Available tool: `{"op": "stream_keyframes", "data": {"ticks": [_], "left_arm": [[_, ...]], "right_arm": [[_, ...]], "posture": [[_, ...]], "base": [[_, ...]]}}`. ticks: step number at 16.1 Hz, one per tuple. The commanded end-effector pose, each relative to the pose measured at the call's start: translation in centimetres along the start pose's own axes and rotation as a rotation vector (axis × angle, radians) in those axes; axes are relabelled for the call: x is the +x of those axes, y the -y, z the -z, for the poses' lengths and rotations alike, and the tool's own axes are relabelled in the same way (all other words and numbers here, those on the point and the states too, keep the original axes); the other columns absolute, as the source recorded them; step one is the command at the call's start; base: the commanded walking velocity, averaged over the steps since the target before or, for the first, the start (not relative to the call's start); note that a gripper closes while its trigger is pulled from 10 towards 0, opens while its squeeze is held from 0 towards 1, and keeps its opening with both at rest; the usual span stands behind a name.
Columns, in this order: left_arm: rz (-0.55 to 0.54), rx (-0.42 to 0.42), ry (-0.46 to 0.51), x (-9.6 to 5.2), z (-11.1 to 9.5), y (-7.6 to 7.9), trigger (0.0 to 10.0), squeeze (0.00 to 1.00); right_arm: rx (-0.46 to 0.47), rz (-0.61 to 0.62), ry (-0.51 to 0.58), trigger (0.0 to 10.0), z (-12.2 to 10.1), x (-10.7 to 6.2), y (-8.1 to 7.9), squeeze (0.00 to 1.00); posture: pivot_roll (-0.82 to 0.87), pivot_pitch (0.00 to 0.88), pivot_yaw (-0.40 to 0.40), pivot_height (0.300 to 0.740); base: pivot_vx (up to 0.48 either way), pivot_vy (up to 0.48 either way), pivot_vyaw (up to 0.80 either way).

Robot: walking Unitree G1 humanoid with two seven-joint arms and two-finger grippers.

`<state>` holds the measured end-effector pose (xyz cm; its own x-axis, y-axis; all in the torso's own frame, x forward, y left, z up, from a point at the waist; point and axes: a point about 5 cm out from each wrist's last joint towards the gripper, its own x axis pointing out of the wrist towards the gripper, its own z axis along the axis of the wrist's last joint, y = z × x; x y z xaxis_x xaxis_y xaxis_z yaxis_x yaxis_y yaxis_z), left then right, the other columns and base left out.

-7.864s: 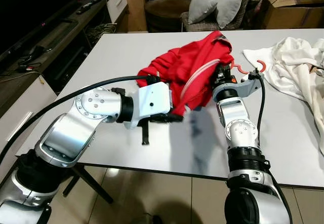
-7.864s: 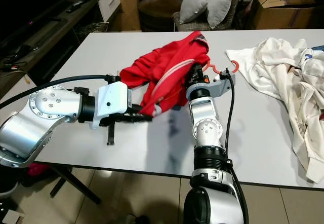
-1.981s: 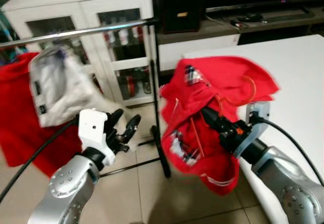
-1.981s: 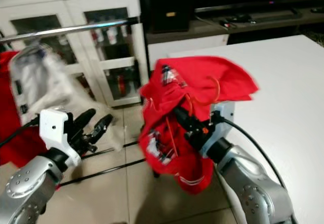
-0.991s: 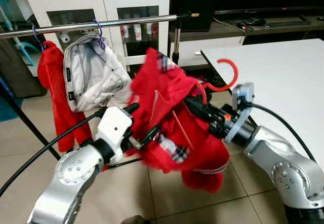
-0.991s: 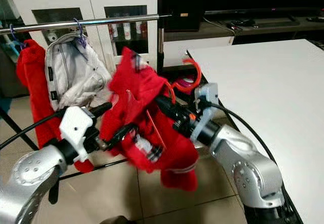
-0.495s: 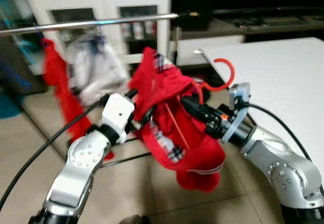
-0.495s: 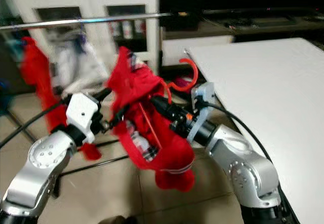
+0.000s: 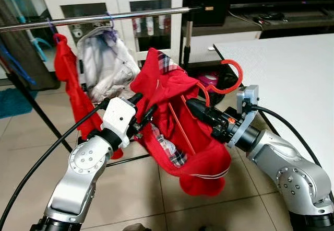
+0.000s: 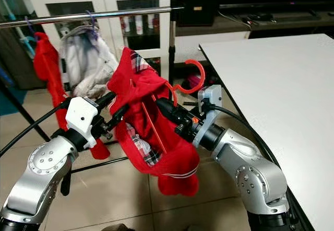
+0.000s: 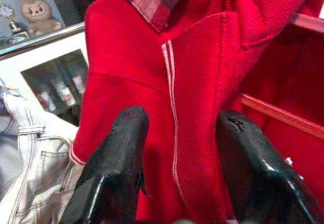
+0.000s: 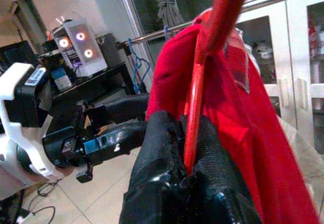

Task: Hang hanger

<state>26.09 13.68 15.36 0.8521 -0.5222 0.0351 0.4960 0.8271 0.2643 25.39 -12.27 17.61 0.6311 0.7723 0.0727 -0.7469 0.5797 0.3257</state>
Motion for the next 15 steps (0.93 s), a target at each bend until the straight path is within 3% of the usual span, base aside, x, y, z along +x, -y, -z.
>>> {"op": "stream_keyframes", "data": {"ticks": [1, 8, 13, 15], "left_arm": [[-0.007, 0.001, 0.005, -0.2, -0.1, -0.5, 0.0, 0.00], [-0.022, -0.016, -0.003, -0.8, -0.8, -2.4, 0.0, 0.00], [0.035, 0.044, -0.022, -1.4, -4.0, -6.4, 0.0, 0.00], [0.061, 0.145, -0.103, -1.1, -5.0, -8.7, 0.0, 0.00]], "right_arm": [[-0.025, -0.036, 0.041, 10.0, -1.1, 0.2, -0.6, 0.00], [-0.030, -0.027, 0.036, 10.0, -1.0, 0.1, -0.6, 0.00], [-0.137, -0.031, -0.031, 10.0, -0.5, 0.1, -0.5, 0.00], [-0.195, -0.082, -0.068, 10.0, -0.4, 0.0, -1.1, 0.00]], "posture": [[-0.03, 0.000, 0.047, 0.740], [-0.03, 0.000, 0.054, 0.740], [-0.02, 0.000, 0.055, 0.740], [-0.02, 0.000, 0.066, 0.740]], "base": [[0.000, 0.000, 0.00], [0.000, 0.000, 0.00], [0.000, 0.000, 0.00], [0.000, 0.000, 0.00]]}}
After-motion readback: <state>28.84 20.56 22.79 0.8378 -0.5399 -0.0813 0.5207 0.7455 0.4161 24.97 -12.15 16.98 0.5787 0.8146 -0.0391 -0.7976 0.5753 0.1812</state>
